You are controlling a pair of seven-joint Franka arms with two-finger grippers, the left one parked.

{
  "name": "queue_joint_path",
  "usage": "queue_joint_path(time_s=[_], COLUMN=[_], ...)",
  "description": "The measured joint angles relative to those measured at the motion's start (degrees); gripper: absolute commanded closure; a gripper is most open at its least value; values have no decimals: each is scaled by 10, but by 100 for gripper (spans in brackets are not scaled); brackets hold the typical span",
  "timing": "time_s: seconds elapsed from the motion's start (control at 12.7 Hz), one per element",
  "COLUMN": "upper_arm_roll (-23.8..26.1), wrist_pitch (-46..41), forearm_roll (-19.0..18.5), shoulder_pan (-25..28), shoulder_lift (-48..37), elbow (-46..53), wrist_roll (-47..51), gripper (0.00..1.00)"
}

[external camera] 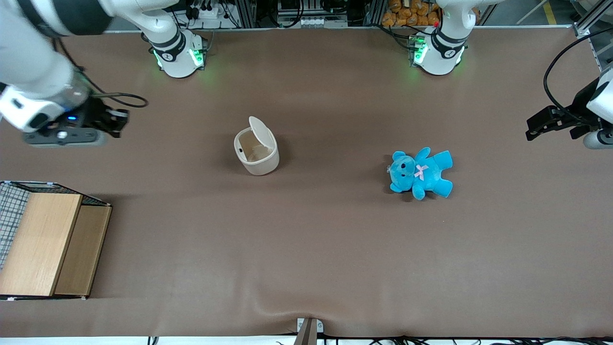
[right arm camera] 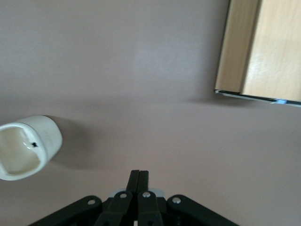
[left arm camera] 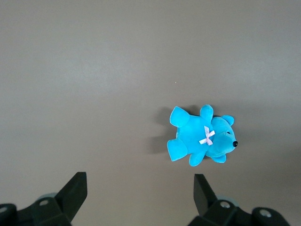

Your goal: Open trash can with right arm

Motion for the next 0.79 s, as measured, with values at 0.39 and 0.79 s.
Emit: queue_joint_path(time_s=[0.39, 0.79], upper_arm_roll=[-72, -83], wrist_pitch=[-44, -53], forearm_roll=[1, 20], shoulder_pan=[-17, -18], shoulder_lift=[-18, -20], elbow=[46, 62], wrist_roll=[-121, -129], gripper=[17, 0])
